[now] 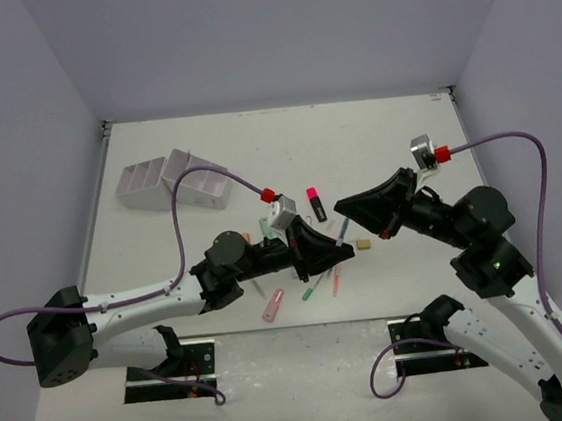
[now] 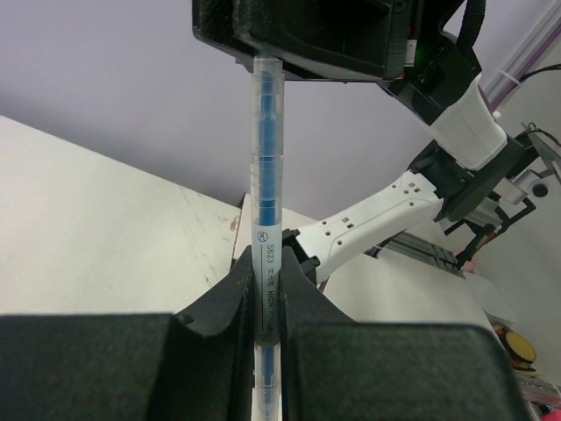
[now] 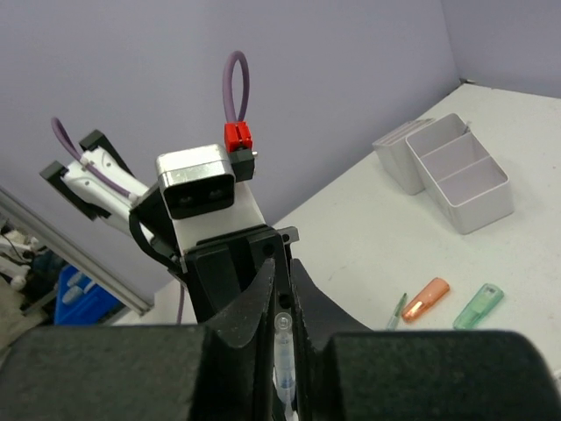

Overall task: Sort the stationery into containers
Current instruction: Close the pen cap on the pen.

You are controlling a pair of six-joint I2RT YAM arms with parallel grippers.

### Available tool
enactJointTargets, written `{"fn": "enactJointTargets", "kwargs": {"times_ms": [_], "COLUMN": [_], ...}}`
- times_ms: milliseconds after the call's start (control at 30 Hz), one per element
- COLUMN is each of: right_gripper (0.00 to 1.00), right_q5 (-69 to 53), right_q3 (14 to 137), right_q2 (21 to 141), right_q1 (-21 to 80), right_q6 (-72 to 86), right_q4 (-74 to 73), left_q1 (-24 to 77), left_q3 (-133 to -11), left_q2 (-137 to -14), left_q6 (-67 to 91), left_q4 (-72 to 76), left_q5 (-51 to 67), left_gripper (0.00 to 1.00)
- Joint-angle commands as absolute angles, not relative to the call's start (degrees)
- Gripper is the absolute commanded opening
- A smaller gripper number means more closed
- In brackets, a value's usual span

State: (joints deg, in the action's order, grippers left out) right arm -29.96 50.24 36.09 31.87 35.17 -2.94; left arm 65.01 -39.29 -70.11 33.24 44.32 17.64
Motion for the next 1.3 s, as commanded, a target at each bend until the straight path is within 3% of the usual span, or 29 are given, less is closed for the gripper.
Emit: {"fn": "enactJointTargets", "kwargs": {"times_ms": [0, 433, 900, 1267], "right_gripper": [0.00, 0.00, 0.00, 0.00], "right_q5": [-31.52, -34.64, -34.40, -37.90], "right_q3": [47.83, 36.63, 28.58, 40.41], "right_q2": [35.35, 35.33, 34.98, 37.78], "right_q1": [32.08, 32.26, 33.22, 34.04], "right_q6": [35.16, 39.20, 36.65, 40.50], "right_q4": [-1.12, 6.69, 5.63, 4.81], "left_q1": [65.21, 63.61, 59.69, 59.09], "left_q3": [-41.41, -52.06, -59.58, -57.92], "left_q2": [-68.40, -66.36, -65.78, -71.21], "left_q6": [30.95, 25.31, 25.05, 21.02], "left_q4": [43.48, 34.27, 32.14, 26.45], "left_q5": [16.25, 10.03, 12.57, 12.52], "left_gripper": [0.00, 0.00, 0.00, 0.00]}}
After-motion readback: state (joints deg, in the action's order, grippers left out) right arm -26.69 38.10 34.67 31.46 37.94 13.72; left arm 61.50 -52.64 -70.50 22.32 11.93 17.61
